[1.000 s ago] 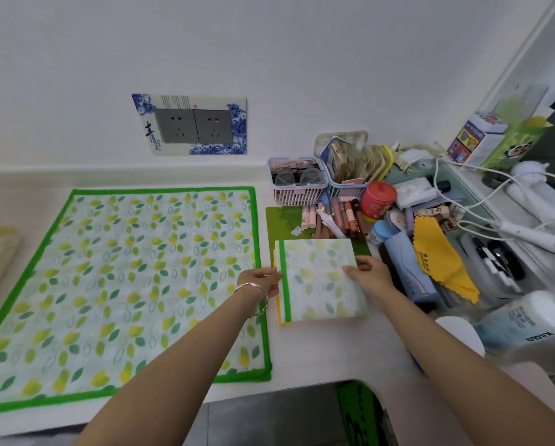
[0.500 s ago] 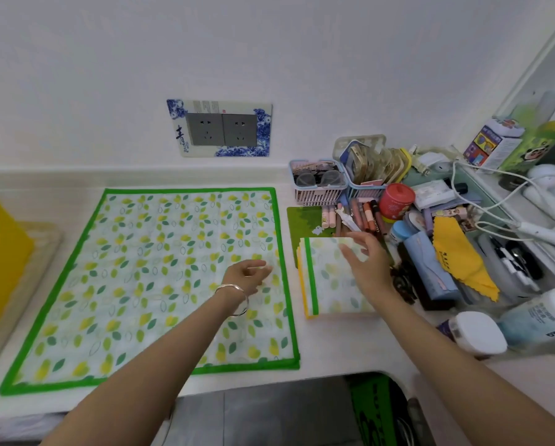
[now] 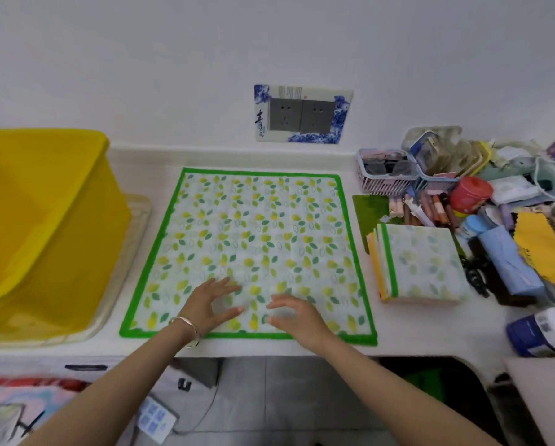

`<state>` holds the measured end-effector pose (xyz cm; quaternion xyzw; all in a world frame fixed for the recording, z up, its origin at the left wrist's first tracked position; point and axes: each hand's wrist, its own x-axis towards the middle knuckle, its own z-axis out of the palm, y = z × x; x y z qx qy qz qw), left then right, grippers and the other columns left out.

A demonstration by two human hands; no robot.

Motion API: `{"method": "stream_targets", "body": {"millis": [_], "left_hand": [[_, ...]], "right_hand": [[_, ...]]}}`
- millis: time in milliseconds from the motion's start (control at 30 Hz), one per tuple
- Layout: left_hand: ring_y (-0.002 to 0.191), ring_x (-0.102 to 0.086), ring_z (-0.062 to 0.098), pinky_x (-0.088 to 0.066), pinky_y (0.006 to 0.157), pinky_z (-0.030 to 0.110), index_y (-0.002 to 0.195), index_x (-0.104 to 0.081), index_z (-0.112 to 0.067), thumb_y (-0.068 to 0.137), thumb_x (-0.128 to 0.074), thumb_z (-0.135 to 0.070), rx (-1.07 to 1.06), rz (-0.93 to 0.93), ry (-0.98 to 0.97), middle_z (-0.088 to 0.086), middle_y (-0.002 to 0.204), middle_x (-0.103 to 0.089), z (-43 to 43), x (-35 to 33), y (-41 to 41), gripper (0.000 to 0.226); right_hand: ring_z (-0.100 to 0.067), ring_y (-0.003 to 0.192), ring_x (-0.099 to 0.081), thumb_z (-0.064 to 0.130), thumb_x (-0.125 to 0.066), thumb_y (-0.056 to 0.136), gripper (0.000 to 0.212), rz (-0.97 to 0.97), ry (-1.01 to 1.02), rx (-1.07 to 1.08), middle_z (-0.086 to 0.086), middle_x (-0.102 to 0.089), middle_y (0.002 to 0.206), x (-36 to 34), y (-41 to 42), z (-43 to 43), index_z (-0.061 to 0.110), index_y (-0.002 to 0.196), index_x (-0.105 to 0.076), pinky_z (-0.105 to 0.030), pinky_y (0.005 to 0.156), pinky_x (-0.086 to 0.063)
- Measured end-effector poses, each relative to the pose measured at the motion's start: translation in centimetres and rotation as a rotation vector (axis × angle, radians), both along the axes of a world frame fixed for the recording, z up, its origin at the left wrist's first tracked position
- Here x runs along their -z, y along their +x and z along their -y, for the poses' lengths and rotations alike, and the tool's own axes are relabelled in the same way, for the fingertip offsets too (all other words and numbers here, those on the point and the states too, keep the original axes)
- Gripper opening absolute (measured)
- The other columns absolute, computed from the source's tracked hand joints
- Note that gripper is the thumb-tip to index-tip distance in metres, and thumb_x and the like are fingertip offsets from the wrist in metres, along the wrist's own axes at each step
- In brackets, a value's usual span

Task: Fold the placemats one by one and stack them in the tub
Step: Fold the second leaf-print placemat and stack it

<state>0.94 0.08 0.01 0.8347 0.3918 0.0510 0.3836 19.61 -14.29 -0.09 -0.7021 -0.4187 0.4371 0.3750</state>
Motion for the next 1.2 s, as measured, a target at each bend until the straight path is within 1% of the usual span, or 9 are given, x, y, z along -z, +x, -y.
{"method": "stream_targets", "body": {"millis": [67, 133, 367, 667, 733, 833, 1000, 1100, 1200], "left_hand": [[0.143, -0.015, 0.023, -0.011, 0.116, 0.044, 0.123, -0.048, -0.051, 0.046, -0.027, -0.100, 0.079, -0.120, 0.065, -0.008, 0.150, -0.030, -0.2, 1.2, -1.4, 0.093], [0.145, -0.005, 0.021, 0.000, 0.114, 0.051, 0.127, -0.044, -0.052, 0.039, -0.012, -0.102, 0.128, -0.219, 0.118, -0.014, 0.153, -0.020, -0.1, 1.9, -2.2, 0.107], [0.144, 0.006, 0.015, 0.014, 0.112, 0.049, 0.127, -0.039, -0.056, 0.040, -0.009, -0.102, 0.106, -0.142, 0.118, -0.018, 0.154, -0.012, 0.9, 2.7, -3.0, 0.103], [0.145, 0.005, 0.016, 0.014, 0.112, 0.048, 0.120, -0.047, -0.056, 0.036, -0.013, -0.102, 0.155, -0.117, 0.076, -0.017, 0.154, -0.012, 0.2, 2.6, -3.3, 0.102], [0.145, 0.001, 0.016, 0.012, 0.113, 0.048, 0.104, -0.053, -0.060, 0.045, -0.027, -0.098, 0.152, -0.098, 0.032, -0.015, 0.154, -0.017, -0.2, 2.2, -3.2, 0.075], [0.144, -0.004, 0.016, 0.009, 0.115, 0.046, 0.086, -0.060, -0.055, 0.075, -0.058, -0.065, 0.150, -0.101, -0.026, -0.014, 0.152, -0.023, -0.7, 1.3, -2.8, 0.014], [0.136, -0.032, 0.017, -0.020, 0.115, 0.035, 0.097, -0.074, -0.024, 0.082, -0.068, -0.037, 0.111, -0.002, -0.170, -0.003, 0.132, -0.056, -2.5, 0.4, -2.8, 0.021], [0.100, -0.061, 0.013, -0.045, 0.097, 0.032, 0.093, -0.075, -0.013, 0.082, -0.069, -0.029, 0.121, 0.019, -0.296, -0.001, 0.101, -0.070, -3.5, -1.5, -2.3, 0.021], [0.081, -0.060, 0.003, -0.047, 0.075, 0.014, 0.093, -0.075, -0.012, 0.084, -0.068, -0.029, 0.136, -0.011, -0.330, -0.010, 0.096, -0.068, -4.9, -3.8, -1.3, 0.021]], "right_hand": [[-0.004, 0.132, -0.033, 0.025, -0.074, 0.080, 0.019, 0.015, -0.023, -0.008, 0.007, -0.048, 0.138, 0.7, -1.3, -0.1, 0.030, 0.097, -0.066, -0.019, 0.109, -0.021], [-0.005, 0.137, -0.023, 0.026, -0.075, 0.079, 0.024, 0.126, -0.027, -0.020, 0.006, -0.043, 0.143, 1.4, -2.1, -0.1, 0.031, 0.100, -0.065, -0.024, 0.115, -0.012], [-0.009, 0.142, -0.015, 0.027, -0.076, 0.076, 0.032, 0.375, -0.017, -0.074, 0.010, -0.035, 0.147, 2.4, -3.1, 0.3, 0.029, 0.106, -0.065, -0.029, 0.115, 0.000], [-0.008, 0.140, -0.024, 0.030, -0.069, 0.083, 0.012, 0.356, -0.089, -0.038, 0.007, -0.044, 0.144, 0.7, -2.9, -0.3, 0.023, 0.092, -0.074, -0.030, 0.116, -0.009], [-0.010, 0.138, -0.028, 0.028, -0.070, 0.083, 0.002, 0.306, -0.096, 0.012, 0.005, -0.049, 0.140, 0.3, -3.1, -0.6, 0.028, 0.083, -0.071, -0.024, 0.112, -0.011], [-0.011, 0.135, -0.034, 0.024, -0.070, 0.083, 0.005, 0.243, -0.126, 0.060, 0.002, -0.055, 0.134, -0.1, -3.0, -1.2, 0.027, 0.081, -0.071, -0.020, 0.105, -0.013], [-0.004, 0.113, -0.050, 0.025, -0.070, 0.083, 0.013, 0.115, -0.216, 0.104, 0.003, -0.066, 0.113, -2.1, -2.3, -2.1, 0.017, 0.092, -0.075, -0.023, 0.100, -0.035], [-0.001, 0.092, -0.062, 0.030, -0.069, 0.083, 0.013, 0.159, -0.226, 0.018, 0.011, -0.070, 0.097, -4.0, -1.4, -2.6, 0.021, 0.092, -0.075, -0.023, 0.088, -0.048], [0.005, 0.084, -0.062, 0.026, -0.071, 0.083, 0.013, 0.205, -0.194, -0.032, 0.014, -0.069, 0.088, -5.7, 0.2, -3.5, 0.018, 0.093, -0.075, -0.009, 0.074, -0.046]]}}
